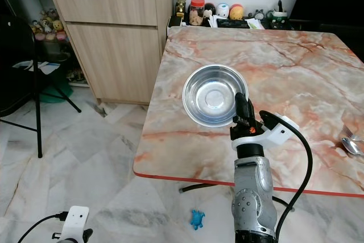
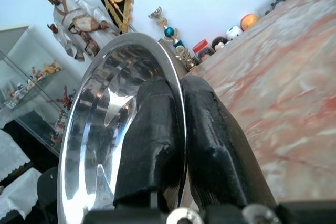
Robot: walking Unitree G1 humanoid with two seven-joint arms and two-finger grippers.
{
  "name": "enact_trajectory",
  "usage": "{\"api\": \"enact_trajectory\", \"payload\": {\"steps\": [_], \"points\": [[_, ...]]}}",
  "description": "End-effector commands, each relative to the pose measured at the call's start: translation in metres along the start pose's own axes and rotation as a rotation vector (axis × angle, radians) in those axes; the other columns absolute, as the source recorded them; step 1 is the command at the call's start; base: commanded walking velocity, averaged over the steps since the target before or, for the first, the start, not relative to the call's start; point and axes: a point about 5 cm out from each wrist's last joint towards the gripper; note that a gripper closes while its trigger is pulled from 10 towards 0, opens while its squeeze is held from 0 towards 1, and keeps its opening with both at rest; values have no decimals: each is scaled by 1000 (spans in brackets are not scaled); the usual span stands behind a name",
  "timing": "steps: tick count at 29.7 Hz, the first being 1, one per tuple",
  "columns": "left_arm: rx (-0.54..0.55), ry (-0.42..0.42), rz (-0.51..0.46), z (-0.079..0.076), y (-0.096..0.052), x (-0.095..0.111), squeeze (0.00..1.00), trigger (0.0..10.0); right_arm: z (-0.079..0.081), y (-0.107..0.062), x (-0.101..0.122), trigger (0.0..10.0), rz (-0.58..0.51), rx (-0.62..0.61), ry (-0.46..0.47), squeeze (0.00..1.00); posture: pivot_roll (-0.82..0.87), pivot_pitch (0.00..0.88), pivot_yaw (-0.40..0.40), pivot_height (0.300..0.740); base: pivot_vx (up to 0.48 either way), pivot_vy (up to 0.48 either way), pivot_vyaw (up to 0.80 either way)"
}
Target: Setting the table
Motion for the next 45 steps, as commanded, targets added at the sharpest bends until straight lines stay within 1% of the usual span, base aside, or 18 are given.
{"api": "enact_trajectory", "payload": {"steps": [1, 7, 17, 26, 45], "points": [[-1, 5, 12, -2, -1, -6, 0, 10000, 1, -3, 7, 10000, -35, -2, 1, 0, 59, 0, -14, 740, 0, -480, 0], [6, 6, 24, 3, -3, -12, 0, 10000, 3, -2, 10, 10000, -38, 11, -12, 0, 57, 0, -16, 740, 0, -480, 0], [5, 6, 24, 6, -3, -11, 0, 10000, 6, 1, 17, 10000, -62, 29, -22, 0, 50, 0, -16, 740, 0, -480, 0], [5, 10, 34, 7, -3, -13, 0, 10000, 6, 0, 17, 10000, -60, 32, -30, 0, 49, 0, -15, 740, 0, -480, 0], [9, 13, 49, 12, -4, -17, 0, 10000, 6, -1, 20, 10000, -66, 35, -45, 0, 45, 0, -10, 740, 0, -480, 0]]}}
Point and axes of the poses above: a point about 5 cm out from each wrist's last joint towards the gripper, its own y axis pointing out of the wrist towards the gripper, its own x axis along the axis of the wrist's last joint, z = x × y, and after that the axes turned 14 degrees about -y, right-handed
